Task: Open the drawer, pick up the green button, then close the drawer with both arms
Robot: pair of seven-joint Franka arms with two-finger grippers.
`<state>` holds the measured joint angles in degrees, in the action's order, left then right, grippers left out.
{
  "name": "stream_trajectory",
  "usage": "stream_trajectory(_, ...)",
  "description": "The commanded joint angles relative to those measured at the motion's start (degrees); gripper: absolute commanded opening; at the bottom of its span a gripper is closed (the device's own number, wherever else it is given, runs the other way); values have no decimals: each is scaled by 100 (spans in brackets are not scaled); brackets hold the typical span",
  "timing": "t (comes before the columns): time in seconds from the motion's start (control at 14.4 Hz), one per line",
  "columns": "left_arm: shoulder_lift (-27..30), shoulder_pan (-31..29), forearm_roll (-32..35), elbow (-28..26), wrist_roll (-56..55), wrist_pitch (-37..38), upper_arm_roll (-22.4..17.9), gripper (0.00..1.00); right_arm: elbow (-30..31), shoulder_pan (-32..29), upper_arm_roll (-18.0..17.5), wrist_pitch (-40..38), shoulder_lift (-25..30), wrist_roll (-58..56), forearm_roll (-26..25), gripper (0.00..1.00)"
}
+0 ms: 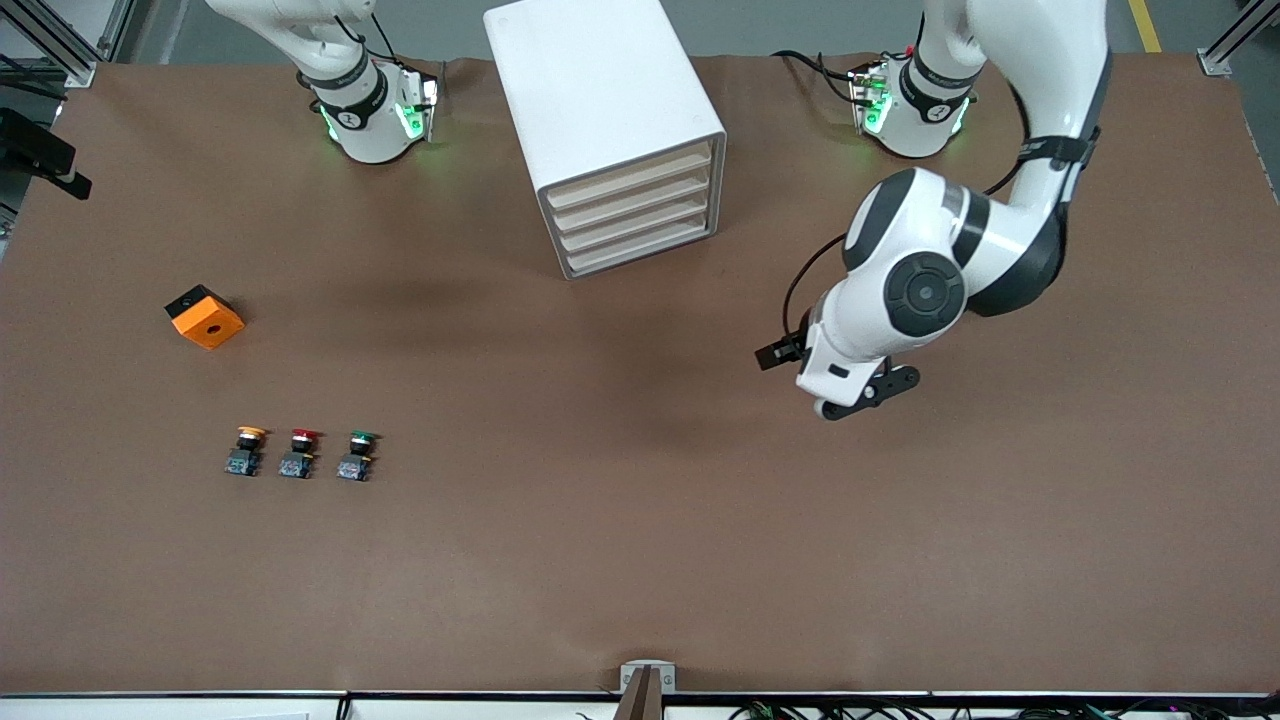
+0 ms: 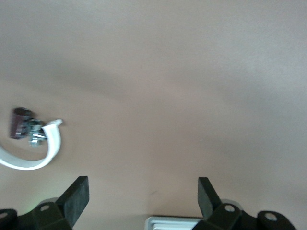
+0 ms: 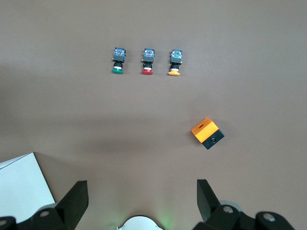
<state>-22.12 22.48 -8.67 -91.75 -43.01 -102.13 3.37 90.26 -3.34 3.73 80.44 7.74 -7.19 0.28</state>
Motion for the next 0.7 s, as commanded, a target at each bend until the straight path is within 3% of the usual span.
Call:
stream_trajectory(0.0,391,-260,137,-89,678,612,41,100,167,9,14,104,157,-37,-2,100)
stream_trajectory(0.42,1322,-1244,260,-273,2541,1651,59,100,132,-17,23,112,140,-37,-11,100)
stream_trajectory(0.63,2077,-1596,488,-913,3201,1687,76,100,97,-17,32,95,131,-45,-46,100)
